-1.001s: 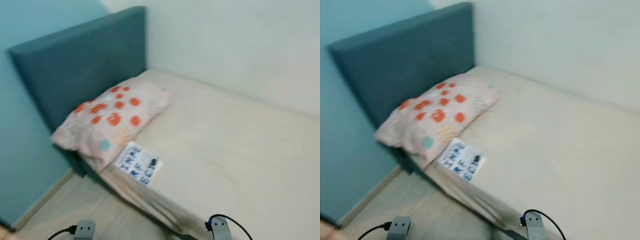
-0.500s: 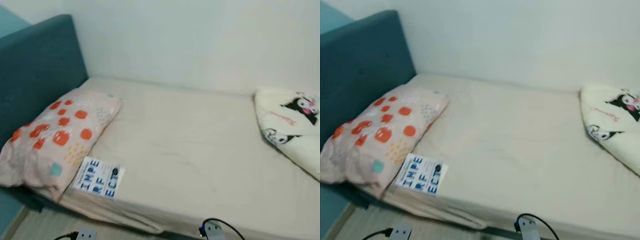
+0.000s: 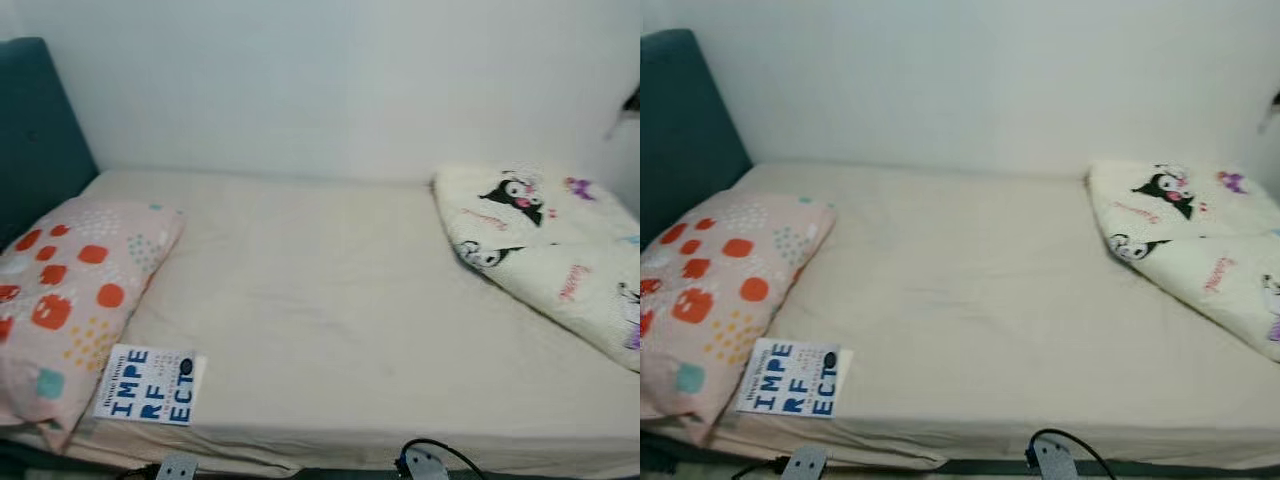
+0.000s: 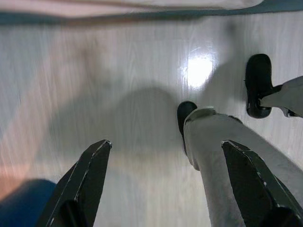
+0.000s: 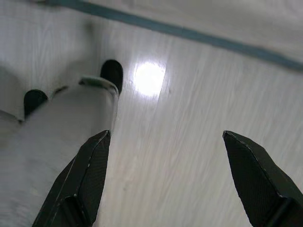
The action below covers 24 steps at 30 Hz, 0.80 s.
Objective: Clean up the room
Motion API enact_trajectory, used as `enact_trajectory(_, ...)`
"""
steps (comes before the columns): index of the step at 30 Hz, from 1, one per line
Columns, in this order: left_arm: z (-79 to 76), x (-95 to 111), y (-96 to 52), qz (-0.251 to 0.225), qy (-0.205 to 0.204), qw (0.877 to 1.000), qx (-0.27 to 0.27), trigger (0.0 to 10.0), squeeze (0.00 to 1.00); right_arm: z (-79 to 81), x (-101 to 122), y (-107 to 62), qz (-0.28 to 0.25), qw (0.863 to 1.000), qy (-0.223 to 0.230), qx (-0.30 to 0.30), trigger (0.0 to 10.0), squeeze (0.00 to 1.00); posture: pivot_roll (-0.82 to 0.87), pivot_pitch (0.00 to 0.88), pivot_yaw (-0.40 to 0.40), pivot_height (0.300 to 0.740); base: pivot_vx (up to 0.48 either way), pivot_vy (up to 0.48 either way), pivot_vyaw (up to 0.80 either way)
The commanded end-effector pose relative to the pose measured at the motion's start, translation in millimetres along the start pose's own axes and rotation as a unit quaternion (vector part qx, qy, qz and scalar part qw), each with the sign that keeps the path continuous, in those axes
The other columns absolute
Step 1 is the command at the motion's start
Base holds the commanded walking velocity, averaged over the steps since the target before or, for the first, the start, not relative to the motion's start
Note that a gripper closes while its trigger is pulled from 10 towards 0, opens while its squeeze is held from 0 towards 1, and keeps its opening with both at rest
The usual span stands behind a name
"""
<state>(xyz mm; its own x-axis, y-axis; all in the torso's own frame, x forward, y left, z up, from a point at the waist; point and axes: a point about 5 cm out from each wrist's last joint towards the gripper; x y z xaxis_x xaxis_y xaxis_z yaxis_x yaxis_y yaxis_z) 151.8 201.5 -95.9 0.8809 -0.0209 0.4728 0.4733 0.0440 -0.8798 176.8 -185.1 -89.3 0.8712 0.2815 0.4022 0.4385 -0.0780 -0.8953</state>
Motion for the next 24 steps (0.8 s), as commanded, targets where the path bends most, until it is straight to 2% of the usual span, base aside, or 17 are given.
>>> enact_trajectory(1,2.2,-6.3,-0.9,0.014,0.005,1.0,-0.001,10.0,0.0,-2.4,-1.8,-0.2,0.0,1.0,-0.012,-0.004,10.0,0.0,0.04,0.061,-0.024,0.74,0.0,-0.48,0.0)
enact_trajectory(5,3.9,-9.7,-1.6,0.02,0.013,1.0,-0.003,10.0,0.0,-3.5,-5.1,-0.4,0.001,1.0,0.012,-0.01,10.0,0.0,0.02,0.07,-0.008,0.74,0.0,-0.48,0.0)
enact_trajectory(10,2.8,-8.9,-1.4,0.019,0.017,1.0,-0.008,10.0,0.0,-2.8,-6.3,-0.4,0.002,1.0,0.015,-0.01,10.0,0.0,0.02,0.077,0.001,0.74,0.0,-0.48,0.0)
enact_trajectory(18,-8.9,1.4,1.4,0.013,0.02,1.0,-0.014,10.0,0.0,-2.6,-6.0,-0.4,0.0,1.0,0.018,-0.012,10.0,0.0,0.01,0.082,0.009,0.74,0.0,-0.48,0.0)
enact_trajectory(24,-16.8,5.1,2.6,0.012,0.022,1.0,-0.019,10.0,0.0,-1.0,-6.2,-0.4,0.0,1.0,0.021,-0.009,10.0,0.0,0.01,0.083,0.012,0.74,0.0,-0.48,-0.8)
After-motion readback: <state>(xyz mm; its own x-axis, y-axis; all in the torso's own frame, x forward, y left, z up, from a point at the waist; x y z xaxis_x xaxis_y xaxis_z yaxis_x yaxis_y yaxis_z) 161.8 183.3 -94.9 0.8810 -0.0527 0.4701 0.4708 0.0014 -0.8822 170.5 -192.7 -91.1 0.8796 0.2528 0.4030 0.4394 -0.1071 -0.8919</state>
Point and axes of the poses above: a point about 5 cm out from each wrist's last joint towards the gripper, its own y axis pointing out of the wrist towards the gripper, its own x axis along the axis of the wrist's last joint, z = x × y, and after that the axes turned 5 degrees about -y, right-handed
